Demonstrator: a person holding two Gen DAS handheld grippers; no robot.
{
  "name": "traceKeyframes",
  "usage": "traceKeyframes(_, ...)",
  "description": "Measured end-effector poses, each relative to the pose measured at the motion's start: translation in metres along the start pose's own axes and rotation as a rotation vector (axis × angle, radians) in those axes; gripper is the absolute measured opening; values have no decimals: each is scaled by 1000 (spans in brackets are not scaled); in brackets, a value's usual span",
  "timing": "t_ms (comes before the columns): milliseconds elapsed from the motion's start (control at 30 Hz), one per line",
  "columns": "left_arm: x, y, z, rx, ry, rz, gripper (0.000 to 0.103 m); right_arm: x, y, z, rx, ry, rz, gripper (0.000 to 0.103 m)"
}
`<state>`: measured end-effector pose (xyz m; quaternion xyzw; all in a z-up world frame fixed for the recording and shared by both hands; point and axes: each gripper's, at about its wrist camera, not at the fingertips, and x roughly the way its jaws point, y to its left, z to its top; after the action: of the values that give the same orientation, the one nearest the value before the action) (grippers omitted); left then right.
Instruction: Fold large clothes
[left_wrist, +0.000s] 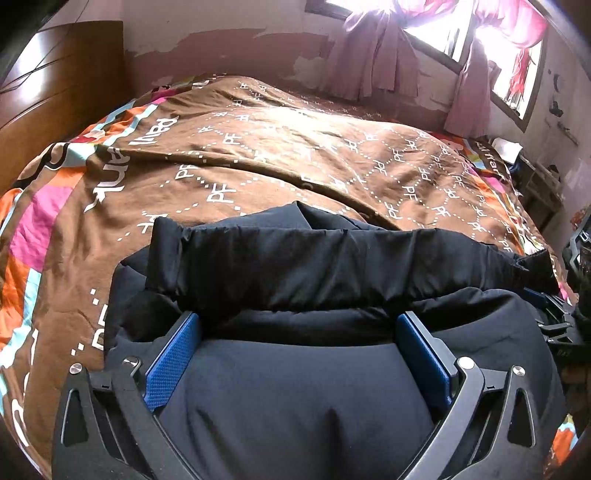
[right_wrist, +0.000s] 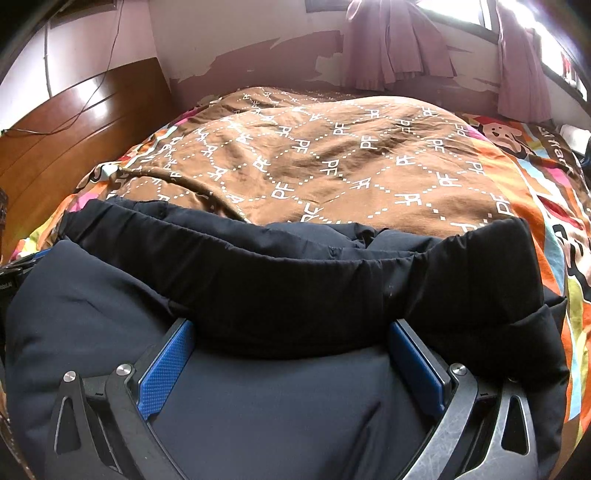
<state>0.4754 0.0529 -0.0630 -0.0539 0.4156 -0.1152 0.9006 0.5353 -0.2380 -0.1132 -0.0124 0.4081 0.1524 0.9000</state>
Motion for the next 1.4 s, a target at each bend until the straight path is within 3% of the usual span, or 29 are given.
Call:
traceKeyframes(500,-1,-1,1,3,-18,-2,102,-5,0,-4,3,-69,5,103)
traceKeyframes(733,-29,1,1,22,-71,-33,102,-33,-5,-9,-2,-98,44,103)
traceKeyframes(833,-47,8,-2,10,-105,-42,102,-54,-11,-15,-17,-124,16,103)
traceKeyframes(1033,-71,36,-11,19,-92,-37,102,-96,-37,-32,-67,-139,-65,103)
traceKeyframes(1233,-75,62,-24,13,-13,-37,102,-115,-77,-47,9,-84,-113,103)
traceKeyframes(1400,-66,78,-33,-21,60,-83,102,-100,-111,-63,143,60,-24,103)
